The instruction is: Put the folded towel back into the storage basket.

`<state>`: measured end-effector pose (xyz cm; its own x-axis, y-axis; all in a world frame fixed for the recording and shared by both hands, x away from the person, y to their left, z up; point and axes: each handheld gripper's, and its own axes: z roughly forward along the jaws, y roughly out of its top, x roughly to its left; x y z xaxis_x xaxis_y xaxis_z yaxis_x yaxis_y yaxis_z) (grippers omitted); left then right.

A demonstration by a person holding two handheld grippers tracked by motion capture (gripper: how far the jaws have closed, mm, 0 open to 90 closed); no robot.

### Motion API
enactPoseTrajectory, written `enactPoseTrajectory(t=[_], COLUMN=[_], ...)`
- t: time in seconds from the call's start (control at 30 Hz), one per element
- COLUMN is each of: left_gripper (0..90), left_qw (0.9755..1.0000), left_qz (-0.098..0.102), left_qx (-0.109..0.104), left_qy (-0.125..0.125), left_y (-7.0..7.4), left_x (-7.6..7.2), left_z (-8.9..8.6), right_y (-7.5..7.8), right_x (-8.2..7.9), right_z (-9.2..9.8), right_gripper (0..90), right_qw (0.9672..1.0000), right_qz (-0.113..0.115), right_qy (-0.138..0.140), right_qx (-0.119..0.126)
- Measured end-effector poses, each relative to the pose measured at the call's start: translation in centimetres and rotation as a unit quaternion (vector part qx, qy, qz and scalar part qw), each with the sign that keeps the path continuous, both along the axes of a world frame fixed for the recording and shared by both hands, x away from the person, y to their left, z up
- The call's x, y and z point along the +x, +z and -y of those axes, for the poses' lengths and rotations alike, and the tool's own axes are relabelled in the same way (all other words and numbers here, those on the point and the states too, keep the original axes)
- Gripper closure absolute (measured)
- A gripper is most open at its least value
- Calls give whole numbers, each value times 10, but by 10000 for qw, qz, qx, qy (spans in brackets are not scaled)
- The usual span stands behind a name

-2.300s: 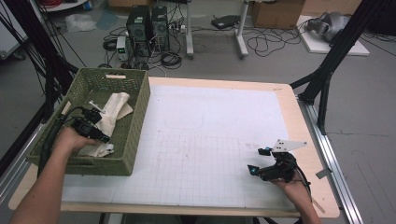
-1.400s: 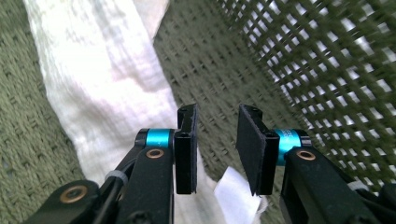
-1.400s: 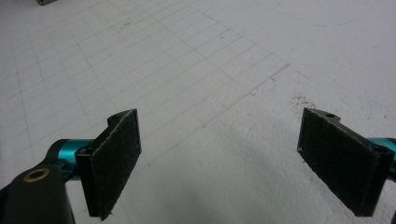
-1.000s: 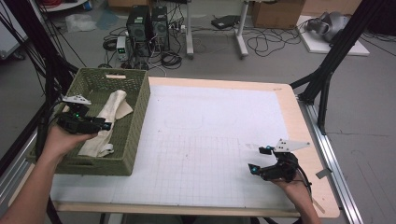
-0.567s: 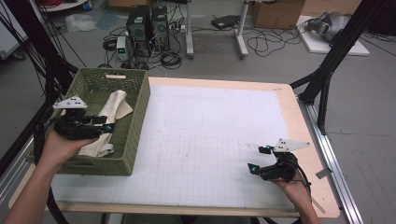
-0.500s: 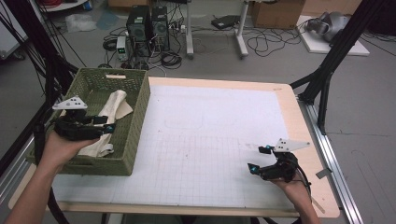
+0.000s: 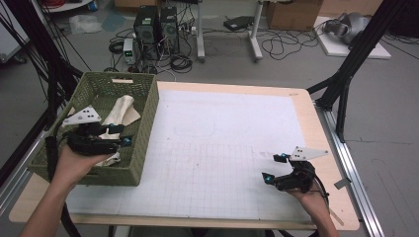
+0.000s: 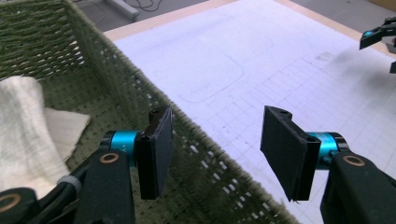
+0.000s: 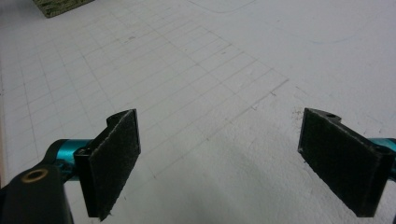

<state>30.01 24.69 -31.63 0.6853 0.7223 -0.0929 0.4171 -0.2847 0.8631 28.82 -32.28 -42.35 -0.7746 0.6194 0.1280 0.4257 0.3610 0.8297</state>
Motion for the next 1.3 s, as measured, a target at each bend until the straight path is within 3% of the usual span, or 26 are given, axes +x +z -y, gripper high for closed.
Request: enactPoseTrajectory(t=[0.8,1.3], left_gripper=[425,404], left_qw=[9990,9975], left_qz=[264,379], left_qx=[-180,-177], left_qy=[-299,-565], left_y=[-2,-7], left_x=[-12,-19], left_z=[49,82], right_y=[1,1], right_x=[0,0], right_z=[0,0], right_gripper=[124,124], right_qw=[10000,10000], right_qz=[51,79], right_qy=[32,44], right_qx=[25,26])
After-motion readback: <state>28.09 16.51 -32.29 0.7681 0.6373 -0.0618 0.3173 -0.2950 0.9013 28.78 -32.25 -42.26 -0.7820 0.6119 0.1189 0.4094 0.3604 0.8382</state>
